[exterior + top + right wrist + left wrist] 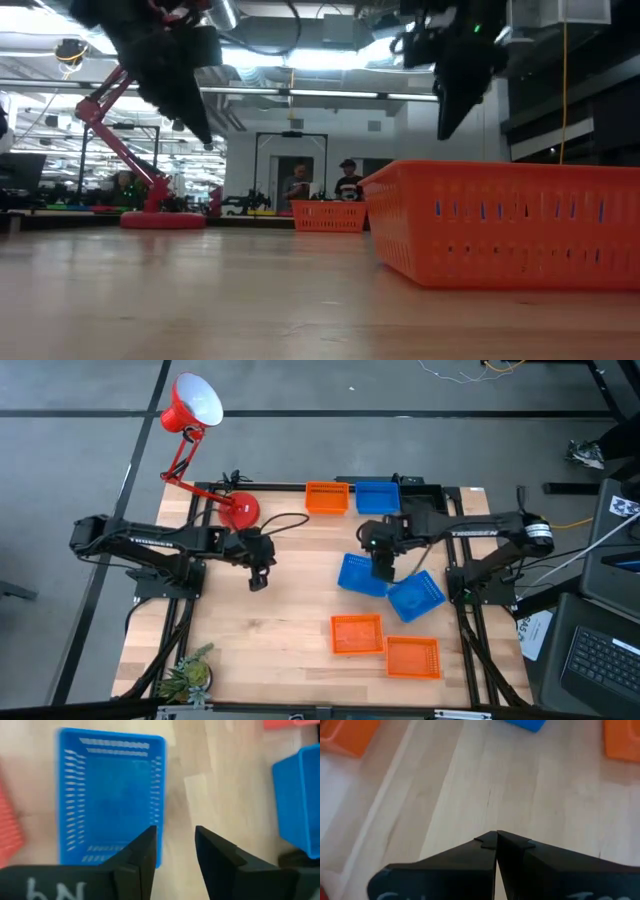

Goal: Stack baskets by color
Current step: Stack the bottom left blue bin on the top blue bin

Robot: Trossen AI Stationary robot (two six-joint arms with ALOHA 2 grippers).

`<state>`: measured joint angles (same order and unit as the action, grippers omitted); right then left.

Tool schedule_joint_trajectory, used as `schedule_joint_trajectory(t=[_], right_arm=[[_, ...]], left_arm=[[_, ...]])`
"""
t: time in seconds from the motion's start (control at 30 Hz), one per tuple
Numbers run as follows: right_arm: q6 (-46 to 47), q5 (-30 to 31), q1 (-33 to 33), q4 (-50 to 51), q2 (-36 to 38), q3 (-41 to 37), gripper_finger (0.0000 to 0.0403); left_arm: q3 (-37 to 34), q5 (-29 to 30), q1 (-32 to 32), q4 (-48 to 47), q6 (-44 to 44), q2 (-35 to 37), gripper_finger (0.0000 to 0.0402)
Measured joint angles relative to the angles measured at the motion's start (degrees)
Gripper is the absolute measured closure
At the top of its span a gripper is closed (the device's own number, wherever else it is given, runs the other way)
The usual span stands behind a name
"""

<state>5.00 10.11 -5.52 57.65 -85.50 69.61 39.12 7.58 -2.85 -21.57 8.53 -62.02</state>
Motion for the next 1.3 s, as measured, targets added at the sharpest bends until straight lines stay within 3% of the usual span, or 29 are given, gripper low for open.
schedule_joint_trajectory(t=[0.27, 0.37, 0.53, 0.8, 0.93, 1.03, 1.3], right_arm=[[-6.14, -3.55, -4.11, -9.07, -5.39, -3.33, 0.0270], [-7.02, -6.35, -4.52, -11.48, -6.61, -5.47, 0.0270], [-7.15, -5.71, -4.51, -15.50, -7.61, -8.83, 0.0270], [-6.43, -7.19, -4.51, -22.90, -7.97, -15.02, 0.0271], [-5.68, -6.98, -4.51, -26.85, -7.96, -17.53, 0.0325], [-8.93, -6.83, -4.51, -27.89, -7.94, -16.70, 0.0387], [-21.08, -0.98, -7.11, -21.77, -7.93, -1.34, 0.0400]], left_arm=[[-13.21, -0.59, 2.99, 20.43, -0.22, 6.46, 0.0402], [-16.53, -0.68, 3.51, 22.87, -0.35, 9.36, 0.0402], [-21.08, -0.66, 3.58, 27.85, -0.43, 12.35, 0.0402], [-24.56, -0.62, 3.58, 30.59, 1.66, 12.64, 0.0402], [-26.53, -0.62, 3.58, 33.49, 1.80, 12.49, 0.0402], [-27.56, -0.62, 3.58, 36.36, 0.72, 12.52, 0.0402], [-28.68, -0.62, 3.58, 39.71, -1.63, 12.51, 0.0402]])
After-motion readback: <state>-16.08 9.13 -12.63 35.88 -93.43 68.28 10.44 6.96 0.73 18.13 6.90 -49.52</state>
